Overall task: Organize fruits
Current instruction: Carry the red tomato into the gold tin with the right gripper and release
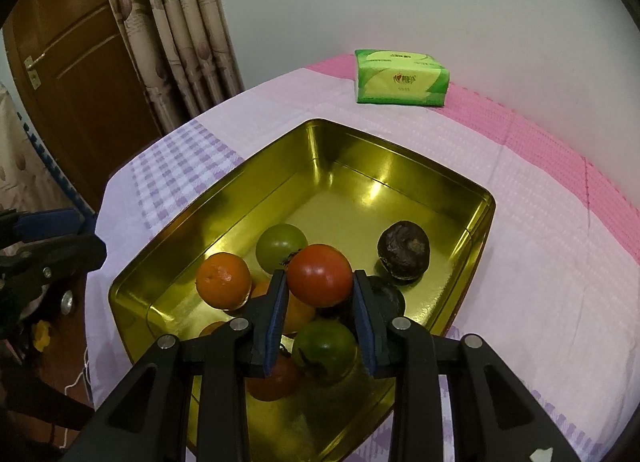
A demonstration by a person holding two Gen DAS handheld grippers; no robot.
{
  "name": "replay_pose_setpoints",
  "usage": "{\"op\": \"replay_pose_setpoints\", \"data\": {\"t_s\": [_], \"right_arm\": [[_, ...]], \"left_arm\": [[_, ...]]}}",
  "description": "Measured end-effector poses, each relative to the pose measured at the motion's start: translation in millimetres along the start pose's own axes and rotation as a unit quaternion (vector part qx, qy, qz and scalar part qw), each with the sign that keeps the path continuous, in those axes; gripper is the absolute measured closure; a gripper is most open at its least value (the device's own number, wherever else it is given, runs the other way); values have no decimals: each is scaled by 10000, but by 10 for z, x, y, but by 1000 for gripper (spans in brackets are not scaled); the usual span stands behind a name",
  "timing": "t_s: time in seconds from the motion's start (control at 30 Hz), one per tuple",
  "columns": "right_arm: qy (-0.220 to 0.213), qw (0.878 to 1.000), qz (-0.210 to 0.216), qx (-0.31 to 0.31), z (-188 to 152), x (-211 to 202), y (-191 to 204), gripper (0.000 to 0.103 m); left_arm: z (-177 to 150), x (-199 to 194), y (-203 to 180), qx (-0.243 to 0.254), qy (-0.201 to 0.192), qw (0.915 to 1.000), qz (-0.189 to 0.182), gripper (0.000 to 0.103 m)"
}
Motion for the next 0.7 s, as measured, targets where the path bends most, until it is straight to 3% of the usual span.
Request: {"op": "replay_pose_setpoints", "data": {"t_s": [0.43,0.53,0.7], "right_arm": [[67,9998,-169,101,-16,53,-22,72],[60,9997,-225,77,-12,23,-16,64],[-223,9990,-388,90,-7,-161,43,37]], "left_arm": [[-45,26,-120,258,-16,9996,102,40],[-48,24,-147,311,-24,9994,116,40],[-61,19,-155,348,-31,9993,111,40]]}}
Point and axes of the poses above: each gripper's, at about its wrist camera, not at the fingertips, and x roughly the way its jaws point, y to its left, z to its top, the point moved 1 cm from there along x, roughly the way its jaws point, and after that the axes turned 1 degree about -y, right-handed, at the moved point
